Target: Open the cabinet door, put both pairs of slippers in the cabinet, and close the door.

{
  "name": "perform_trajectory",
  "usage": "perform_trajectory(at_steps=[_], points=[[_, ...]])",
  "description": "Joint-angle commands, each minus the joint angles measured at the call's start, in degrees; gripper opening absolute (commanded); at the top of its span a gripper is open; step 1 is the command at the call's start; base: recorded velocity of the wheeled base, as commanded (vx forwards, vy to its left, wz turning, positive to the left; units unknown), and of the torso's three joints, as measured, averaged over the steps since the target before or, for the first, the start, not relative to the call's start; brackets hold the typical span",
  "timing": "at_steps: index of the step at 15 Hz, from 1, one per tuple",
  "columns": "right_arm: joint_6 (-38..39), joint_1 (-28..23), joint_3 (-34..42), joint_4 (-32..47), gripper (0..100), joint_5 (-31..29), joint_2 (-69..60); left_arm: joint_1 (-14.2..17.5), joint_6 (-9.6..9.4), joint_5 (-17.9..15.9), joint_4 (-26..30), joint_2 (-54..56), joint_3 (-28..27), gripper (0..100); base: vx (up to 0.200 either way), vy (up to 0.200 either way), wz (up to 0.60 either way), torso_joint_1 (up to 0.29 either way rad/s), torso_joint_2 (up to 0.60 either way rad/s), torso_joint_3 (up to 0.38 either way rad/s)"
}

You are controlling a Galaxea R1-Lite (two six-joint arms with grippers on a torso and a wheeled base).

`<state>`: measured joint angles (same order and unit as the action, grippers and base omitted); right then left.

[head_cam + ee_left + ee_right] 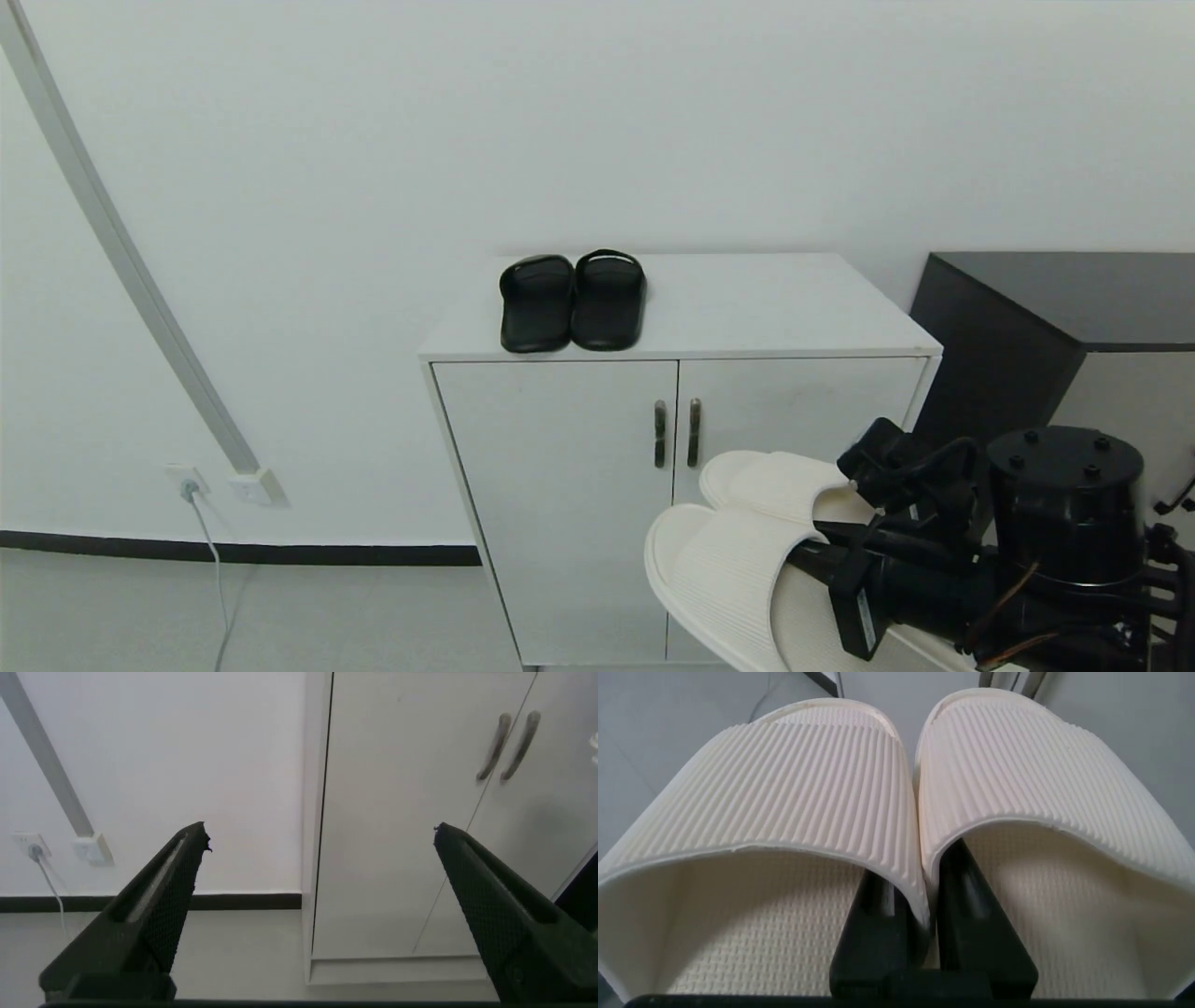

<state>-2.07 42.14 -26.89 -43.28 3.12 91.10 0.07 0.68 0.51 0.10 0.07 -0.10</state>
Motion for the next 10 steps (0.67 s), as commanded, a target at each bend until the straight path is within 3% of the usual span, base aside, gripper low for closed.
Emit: perform_trajectory(at_steps=[1,10], points=[[0.0,0.0,0.1,0.0,0,0.0,0.1,0.0,0.02,0.0,0.0,-0.1,0.0,100,0.000,0.000,0.00,-0.188,0.51,0.310],[0.0,0.0,0.2,0.0,0,0.0,0.6,0.0,0.02,0.1,0.0,-0.1,0.0,100,0.000,0.000,0.00,-0.162,0.49,0.326]])
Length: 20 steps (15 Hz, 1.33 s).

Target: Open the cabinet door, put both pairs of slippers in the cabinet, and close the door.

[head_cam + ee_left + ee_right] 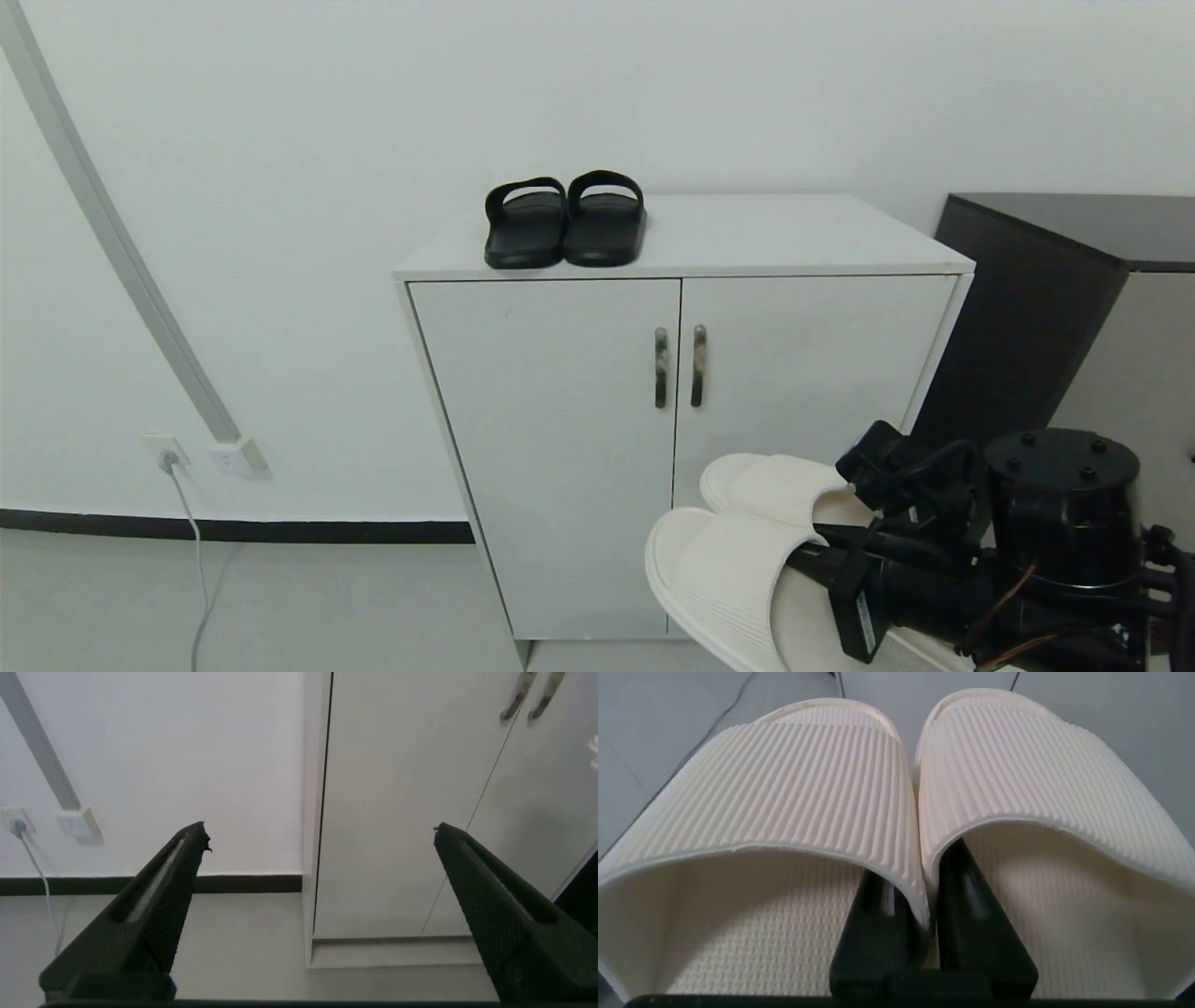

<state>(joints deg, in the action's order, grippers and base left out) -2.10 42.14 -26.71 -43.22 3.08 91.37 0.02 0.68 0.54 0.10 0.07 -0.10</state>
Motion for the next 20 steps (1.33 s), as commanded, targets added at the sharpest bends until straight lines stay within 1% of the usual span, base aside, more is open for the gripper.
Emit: perform_trajectory(at_steps=[1,6,9,16,18,20], points=[[0.0,0.0,0.3,0.0,0,0.0,0.3,0.1,0.02,0.0,0.0,-0.1,0.0,100,0.000,0.000,0.00,-0.124,0.47,0.339],[-0.5,0.0,0.7,-0.1,0,0.0,0.3,0.1,0.02,0.0,0.0,-0.1,0.0,100,0.000,0.000,0.00,-0.091,0.46,0.359],[-1.2,0.0,0.9,-0.1,0,0.1,0.4,0.1,0.02,0.0,0.0,-0.1,0.0,100,0.000,0.000,0.00,-0.025,0.39,0.343],[-1.3,0.0,2.0,-1.5,0,-0.1,-0.2,0.1,-0.07,0.0,0.0,-0.1,0.0,100,0.000,0.000,0.00,0.000,0.00,0.000],[-1.8,0.0,2.3,-2.0,0,0.0,-0.2,0.1,-0.16,-0.1,0.1,-0.1,0.0,100,0.000,0.000,0.00,-0.024,0.10,0.102],[-2.0,0.0,2.3,-2.2,0,0.0,-0.2,0.1,-1.21,0.1,0.0,-3.5,-0.3,100,0.000,0.000,0.00,-0.005,0.07,0.073]])
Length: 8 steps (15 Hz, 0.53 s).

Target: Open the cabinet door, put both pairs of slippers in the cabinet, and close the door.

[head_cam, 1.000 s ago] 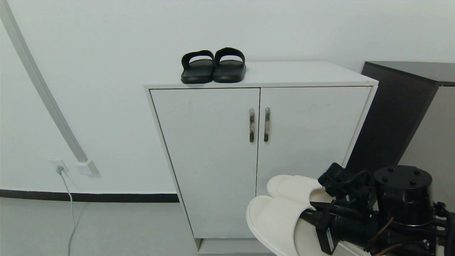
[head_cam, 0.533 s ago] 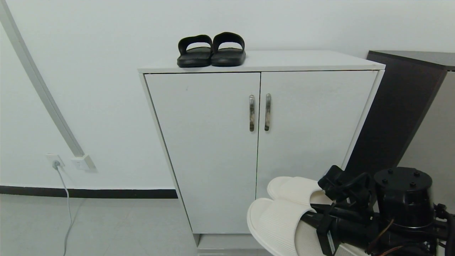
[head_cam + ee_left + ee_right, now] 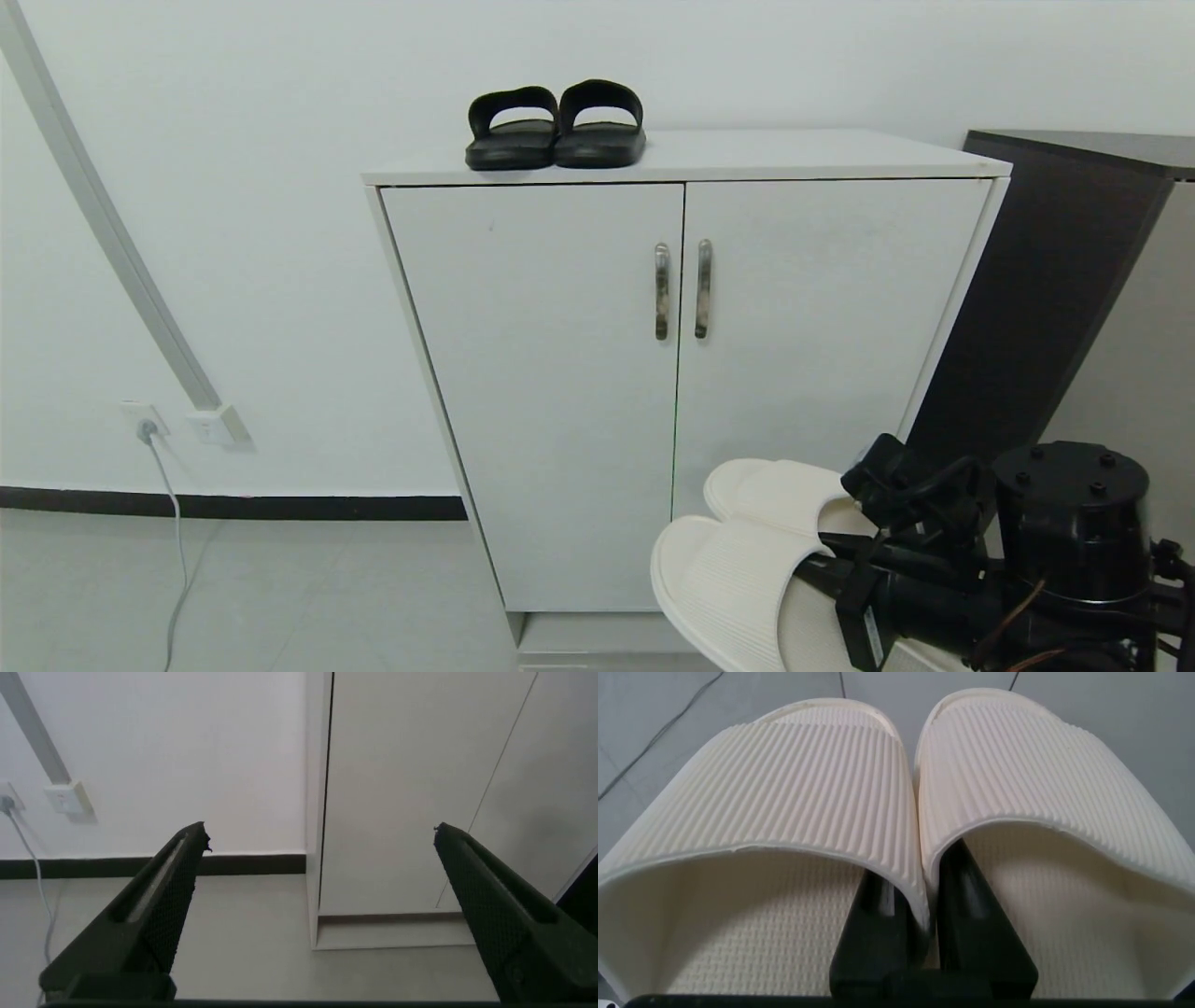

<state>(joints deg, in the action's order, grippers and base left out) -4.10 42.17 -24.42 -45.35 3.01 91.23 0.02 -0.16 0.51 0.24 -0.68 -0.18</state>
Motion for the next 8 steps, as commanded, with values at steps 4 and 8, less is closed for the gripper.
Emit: perform_trajectory(at_steps=[4,8], points=[[0.0,0.0,0.1,-0.1,0,0.0,-0.1,-0.4,-2.48,-0.8,-0.2,-6.1,-0.2,100,0.000,0.000,0.00,0.000,0.00,0.000],[0.0,0.0,0.0,-0.1,0,0.1,0.3,-0.6,4.90,-2.5,-1.0,-14.6,-11.4,100,0.000,0.000,0.00,0.000,0.00,0.000]])
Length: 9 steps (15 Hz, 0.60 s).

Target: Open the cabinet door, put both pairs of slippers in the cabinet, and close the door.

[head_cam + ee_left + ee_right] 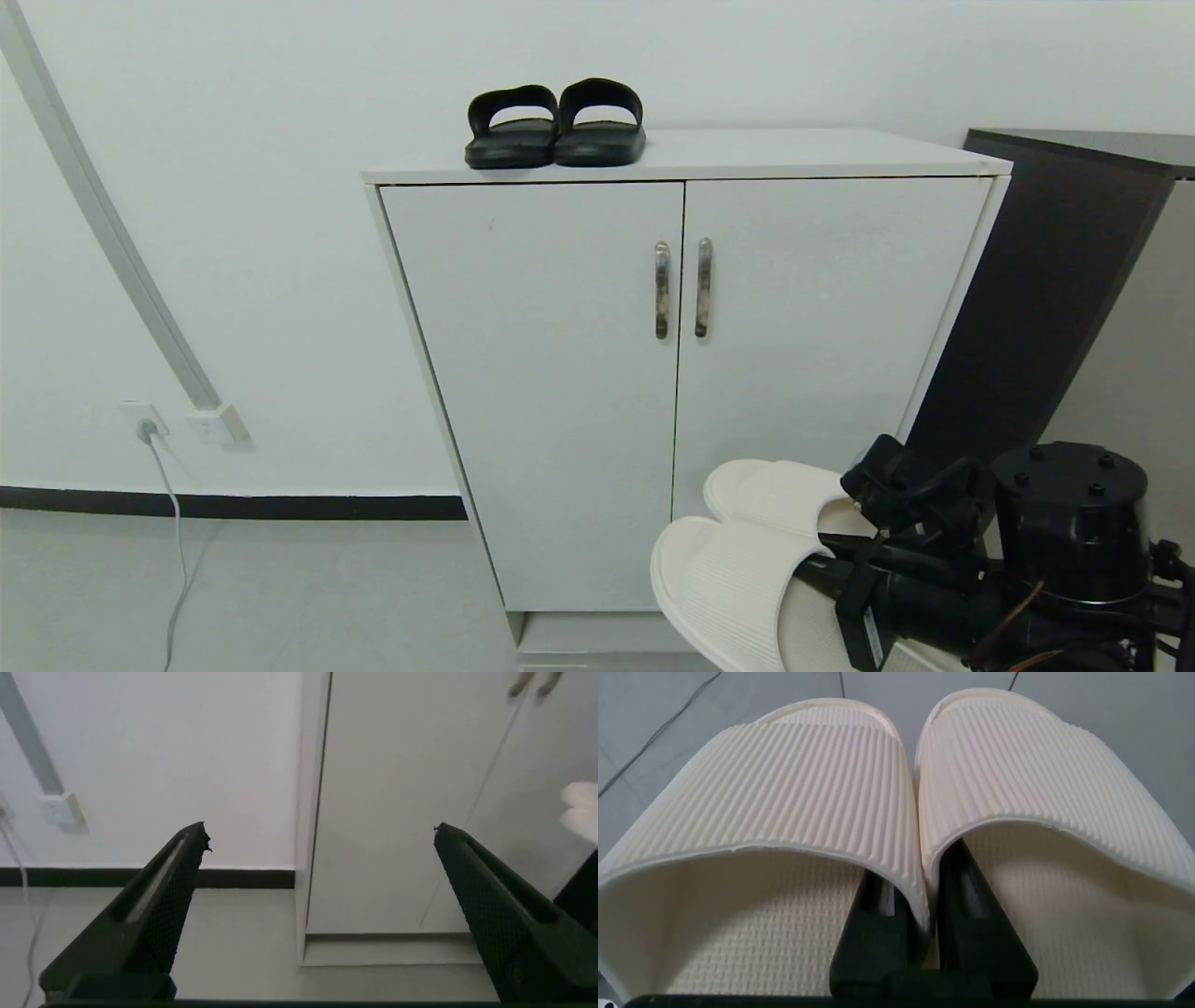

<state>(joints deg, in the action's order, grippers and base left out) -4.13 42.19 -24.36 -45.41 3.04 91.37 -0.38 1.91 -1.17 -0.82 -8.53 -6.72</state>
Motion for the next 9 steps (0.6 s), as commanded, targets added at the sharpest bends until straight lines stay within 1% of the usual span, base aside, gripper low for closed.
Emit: perform_trajectory(at_steps=[1,2,3,4,5,6,7,8,9], points=[[-0.1,0.1,-0.1,0.0,0,0.0,0.1,-0.3,-0.51,-4.9,-0.2,-14.8,-4.4,100,0.000,0.000,0.00,0.000,0.00,0.000],[-0.1,0.1,0.0,0.0,0,0.0,0.0,-0.4,-1.04,-7.8,-1.5,-20.4,-4.8,100,0.000,0.000,0.00,0.000,0.00,0.000],[-0.1,0.1,0.0,0.0,0,0.0,-0.2,-0.4,-1.39,-9.9,-4.4,-24.6,-4.8,100,0.000,0.000,0.00,0.000,0.00,0.000],[-0.1,0.1,0.0,0.0,0,0.1,-0.2,-0.9,-2.09,-12.8,-8.9,-29.9,-4.9,100,0.000,0.000,0.00,0.000,0.00,0.000],[0.0,0.1,0.0,0.0,0,0.2,-0.2,-1.4,-2.44,-14.7,-13.9,-34.8,-5.1,100,0.000,0.000,0.00,0.000,0.00,0.000],[0.0,0.1,0.0,0.0,0,0.2,-0.2,-2.8,-2.44,-16.7,-19.0,-38.8,-5.2,100,0.000,0.000,0.00,0.000,0.00,0.000],[0.0,0.1,0.1,0.0,0,0.2,-0.2,-5.1,-2.27,-18.7,-22.3,-41.7,-5.7,100,0.000,0.000,0.00,0.000,0.00,0.000],[0.0,0.1,0.1,0.0,0,0.2,-0.2,-6.4,-2.18,-19.1,-23.4,-42.7,-6.2,100,0.000,0.000,0.00,0.000,0.00,0.000],[-0.1,0.3,0.3,0.0,0,0.3,-0.2,-11.1,-2.00,-19.3,-24.6,-46.2,-9.1,100,0.000,0.000,0.00,0.000,0.00,0.000]])
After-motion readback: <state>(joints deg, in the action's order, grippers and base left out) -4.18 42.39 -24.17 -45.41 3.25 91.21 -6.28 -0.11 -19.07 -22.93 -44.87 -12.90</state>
